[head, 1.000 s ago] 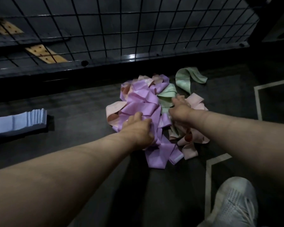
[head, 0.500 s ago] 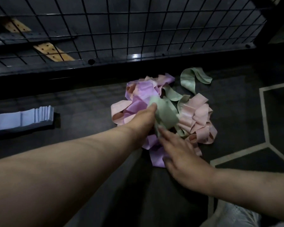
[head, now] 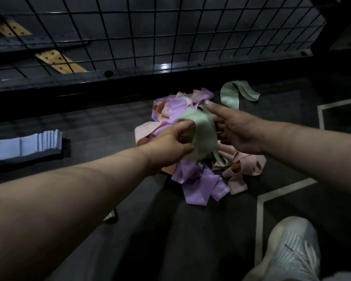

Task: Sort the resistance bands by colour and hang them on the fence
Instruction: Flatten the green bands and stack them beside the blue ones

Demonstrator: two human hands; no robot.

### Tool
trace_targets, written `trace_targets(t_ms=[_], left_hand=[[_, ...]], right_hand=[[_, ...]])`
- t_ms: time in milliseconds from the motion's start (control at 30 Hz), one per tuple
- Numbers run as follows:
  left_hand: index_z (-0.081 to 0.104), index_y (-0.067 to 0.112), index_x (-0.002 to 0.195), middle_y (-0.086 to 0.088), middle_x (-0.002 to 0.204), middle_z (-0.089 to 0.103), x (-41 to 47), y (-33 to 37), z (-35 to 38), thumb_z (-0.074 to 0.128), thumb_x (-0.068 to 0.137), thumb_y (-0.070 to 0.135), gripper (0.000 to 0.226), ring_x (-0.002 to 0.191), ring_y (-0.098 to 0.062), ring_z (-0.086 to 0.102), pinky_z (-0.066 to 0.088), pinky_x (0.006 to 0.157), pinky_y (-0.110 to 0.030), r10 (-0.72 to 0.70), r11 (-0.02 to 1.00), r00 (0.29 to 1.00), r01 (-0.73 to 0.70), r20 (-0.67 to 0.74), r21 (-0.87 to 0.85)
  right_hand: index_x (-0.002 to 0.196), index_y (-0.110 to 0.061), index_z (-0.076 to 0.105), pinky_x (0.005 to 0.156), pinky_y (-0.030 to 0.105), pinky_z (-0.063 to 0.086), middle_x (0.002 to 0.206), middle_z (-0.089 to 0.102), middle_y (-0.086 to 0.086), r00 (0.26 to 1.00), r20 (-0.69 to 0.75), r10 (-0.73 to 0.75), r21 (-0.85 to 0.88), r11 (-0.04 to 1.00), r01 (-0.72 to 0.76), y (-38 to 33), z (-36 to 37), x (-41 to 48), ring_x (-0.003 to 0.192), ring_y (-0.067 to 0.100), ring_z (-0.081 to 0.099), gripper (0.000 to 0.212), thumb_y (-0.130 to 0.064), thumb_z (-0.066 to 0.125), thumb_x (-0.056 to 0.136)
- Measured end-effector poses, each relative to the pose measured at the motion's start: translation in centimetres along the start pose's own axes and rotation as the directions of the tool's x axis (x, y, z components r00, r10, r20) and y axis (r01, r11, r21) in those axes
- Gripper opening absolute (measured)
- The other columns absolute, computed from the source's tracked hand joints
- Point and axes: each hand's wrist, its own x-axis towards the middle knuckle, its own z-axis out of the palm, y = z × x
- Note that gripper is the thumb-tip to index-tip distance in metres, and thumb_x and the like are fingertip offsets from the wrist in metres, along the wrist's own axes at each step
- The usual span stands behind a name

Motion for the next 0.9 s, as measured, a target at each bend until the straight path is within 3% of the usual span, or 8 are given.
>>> trace_targets(t_ms=[67, 133, 200, 333, 567, 733, 800, 900], left_hand=[[0.063, 0.020, 0.118, 0.005, 0.111, 0.063, 0.1, 0.1, -0.2, 0.073, 0.088, 0.015, 0.032, 0.089, 0.010, 0.058, 0.045, 0.075, -0.004, 0.082, 0.981, 0.997, -0.077, -0.018, 0.176], [0.069, 0.016, 0.106, 0.001, 0.108, 0.063, 0.1, 0.0, -0.5, 0.078, 0.084, 0.025, 0.026, 0.089, 0.003, 0.060, 0.046, 0.074, -0.009, 0.093, 0.973, 0.994, -0.078, -0.058, 0.216], [0.069, 0.013, 0.103, -0.005, 0.101, 0.070, -0.2, 0.3, -0.7, 0.075, 0.083, 0.027, 0.025, 0.092, -0.015, 0.067, 0.053, 0.079, -0.023, 0.018, 1.000, 0.999, -0.019, -0.045, -0.003], [0.063, 0.008, 0.123, -0.012, 0.104, 0.073, -0.6, 1.7, -1.1, 0.063, 0.090, 0.029, 0.039, 0.088, -0.020, 0.070, 0.057, 0.070, -0.032, -0.095, 0.848, 0.995, 0.085, 0.006, -0.524], [0.054, -0.010, 0.123, -0.024, 0.097, 0.058, -0.2, 2.5, -2.1, 0.055, 0.061, 0.010, 0.065, 0.080, -0.035, 0.060, 0.049, 0.071, -0.042, -0.127, 0.834, 0.991, 0.087, -0.036, -0.544], [0.049, 0.004, 0.079, -0.010, 0.068, 0.046, -0.8, 3.2, -2.5, 0.045, 0.063, 0.006, 0.016, 0.052, -0.020, 0.050, 0.043, 0.052, -0.022, -0.144, 0.785, 0.989, 0.097, -0.028, -0.612], [0.053, 0.002, 0.086, -0.015, 0.071, 0.051, -0.6, 3.1, -2.8, 0.051, 0.057, 0.010, 0.030, 0.061, -0.027, 0.050, 0.040, 0.062, -0.031, -0.162, 0.770, 0.984, 0.081, -0.071, -0.633], [0.059, 0.000, 0.115, -0.022, 0.095, 0.060, -0.4, 3.1, -3.1, 0.050, 0.068, 0.020, 0.052, 0.085, -0.031, 0.052, 0.040, 0.077, -0.039, -0.151, 0.795, 0.986, 0.082, -0.065, -0.601]], right_hand=[[0.097, -0.021, 0.071, 0.074, 0.030, 0.051, 0.087, 0.071, 0.001, 1.000, 0.020, -0.019, 0.040, 0.999, 0.018, -0.4, -0.1, 0.2, 0.078, 0.015, 0.066, 0.040, -0.057, 0.064, 0.082], [0.097, -0.019, 0.069, 0.082, 0.032, 0.048, 0.083, 0.070, -0.001, 0.999, 0.021, -0.046, 0.061, 0.997, 0.044, -0.3, 0.0, 0.3, 0.078, 0.013, 0.065, 0.033, -0.048, 0.070, 0.081], [0.094, -0.018, 0.065, 0.081, 0.032, 0.043, 0.076, 0.070, -0.004, 0.995, -0.040, -0.092, 0.061, 0.994, 0.094, -0.5, 0.2, 0.4, 0.071, 0.008, 0.065, 0.015, -0.026, 0.074, 0.084], [0.093, -0.017, 0.060, 0.073, 0.028, 0.040, 0.084, 0.069, -0.003, 0.956, -0.211, -0.203, 0.103, 0.968, 0.228, -0.9, 0.4, 0.3, 0.077, 0.011, 0.062, 0.028, 0.009, 0.065, 0.082], [0.085, -0.023, 0.067, 0.065, 0.022, 0.039, 0.076, 0.067, -0.005, 0.995, 0.087, -0.058, 0.268, 0.963, 0.033, -2.4, 0.9, -1.3, 0.063, 0.005, 0.058, 0.019, -0.036, 0.057, 0.095], [0.103, -0.015, 0.070, 0.075, 0.024, 0.046, 0.096, 0.070, 0.001, 0.978, 0.210, -0.004, 0.194, 0.980, -0.037, -3.4, 1.0, -2.1, 0.080, 0.009, 0.063, 0.024, -0.033, 0.060, 0.090], [0.112, -0.011, 0.066, 0.092, 0.035, 0.042, 0.104, 0.069, 0.003, 0.984, 0.177, -0.036, 0.104, 0.994, 0.018, -3.5, 1.2, -2.4, 0.094, 0.015, 0.061, 0.031, -0.031, 0.062, 0.089], [0.101, -0.018, 0.062, 0.089, 0.042, 0.046, 0.091, 0.066, 0.003, 0.992, 0.045, -0.121, 0.059, 0.991, 0.118, -4.0, 1.6, -3.0, 0.089, 0.023, 0.059, 0.022, -0.030, 0.066, 0.083]])
